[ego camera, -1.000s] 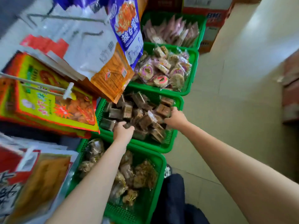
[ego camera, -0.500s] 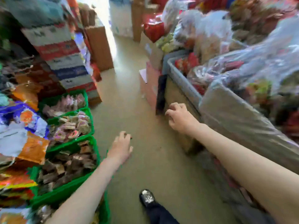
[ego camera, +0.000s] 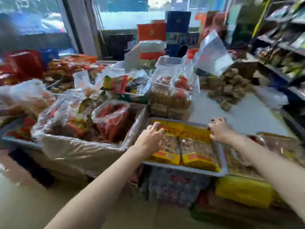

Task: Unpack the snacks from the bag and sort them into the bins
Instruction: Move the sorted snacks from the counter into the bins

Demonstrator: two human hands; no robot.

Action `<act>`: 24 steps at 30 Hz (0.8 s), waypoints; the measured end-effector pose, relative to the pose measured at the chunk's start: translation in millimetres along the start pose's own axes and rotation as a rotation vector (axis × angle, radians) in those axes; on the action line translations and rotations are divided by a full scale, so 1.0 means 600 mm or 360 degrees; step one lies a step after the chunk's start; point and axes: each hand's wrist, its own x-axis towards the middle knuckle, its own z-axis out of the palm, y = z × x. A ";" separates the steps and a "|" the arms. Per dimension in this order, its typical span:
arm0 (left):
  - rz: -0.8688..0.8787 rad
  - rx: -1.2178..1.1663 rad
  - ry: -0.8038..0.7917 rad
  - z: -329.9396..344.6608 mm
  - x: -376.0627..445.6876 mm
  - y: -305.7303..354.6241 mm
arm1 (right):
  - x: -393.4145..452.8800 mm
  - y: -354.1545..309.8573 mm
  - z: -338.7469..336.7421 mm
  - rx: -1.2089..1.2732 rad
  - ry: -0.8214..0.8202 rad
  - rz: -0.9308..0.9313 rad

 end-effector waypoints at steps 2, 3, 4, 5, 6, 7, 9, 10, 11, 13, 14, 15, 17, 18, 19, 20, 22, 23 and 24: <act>0.0035 0.0082 -0.0124 0.014 0.074 0.049 | -0.025 0.107 0.012 -0.0013 -0.0104 0.0221; 0.0026 0.0084 -0.0155 0.026 0.113 0.071 | -0.031 0.159 0.017 -0.0012 -0.0136 0.0313; 0.0019 0.0057 -0.0167 0.035 0.152 0.095 | -0.032 0.210 0.021 -0.0004 -0.0156 0.0401; 0.0037 0.0024 -0.0175 0.046 0.192 0.121 | -0.026 0.261 0.028 0.0006 -0.0161 0.0476; 0.0082 0.0007 -0.0181 0.057 0.234 0.149 | -0.014 0.310 0.034 0.0018 -0.0168 0.0530; 0.0141 0.0007 -0.0178 0.068 0.276 0.175 | 0.003 0.355 0.043 0.0021 -0.0183 0.0561; 0.0230 0.0036 -0.0158 0.089 0.360 0.224 | 0.059 0.431 0.062 0.0042 -0.0219 0.0579; 0.0227 0.0041 -0.0168 0.104 0.401 0.244 | 0.094 0.459 0.074 0.0070 -0.0243 0.0569; 0.0206 0.0033 -0.0195 0.121 0.444 0.262 | 0.132 0.485 0.088 0.0111 -0.0258 0.0557; 0.0161 0.0037 -0.0297 0.158 0.522 0.290 | 0.209 0.525 0.125 0.0195 -0.0293 0.0536; 0.0158 0.0067 -0.0352 0.176 0.557 0.300 | 0.246 0.540 0.143 0.0230 -0.0336 0.0522; 0.0168 0.0106 -0.0406 0.193 0.586 0.306 | 0.281 0.551 0.159 0.0262 -0.0390 0.0506; 0.0168 0.0157 -0.0476 0.221 0.648 0.307 | 0.355 0.574 0.182 0.0307 -0.0441 0.0467; 0.0174 0.0183 -0.0501 0.234 0.684 0.306 | 0.389 0.589 0.192 0.0353 -0.0451 0.0463; 0.0165 0.0197 -0.0528 0.246 0.721 0.305 | 0.419 0.602 0.204 0.0416 -0.0467 0.0468; 0.0125 0.0182 -0.0553 0.257 0.754 0.305 | 0.445 0.613 0.217 0.0481 -0.0483 0.0473; -0.0003 0.0113 -0.0565 0.281 0.821 0.312 | 0.495 0.642 0.241 0.0545 -0.0507 0.0465; -0.0031 0.0082 -0.0573 0.294 0.853 0.319 | 0.518 0.660 0.254 0.0553 -0.0527 0.0471; -0.0037 0.0056 -0.0586 0.306 0.882 0.327 | 0.539 0.677 0.265 0.0551 -0.0548 0.0483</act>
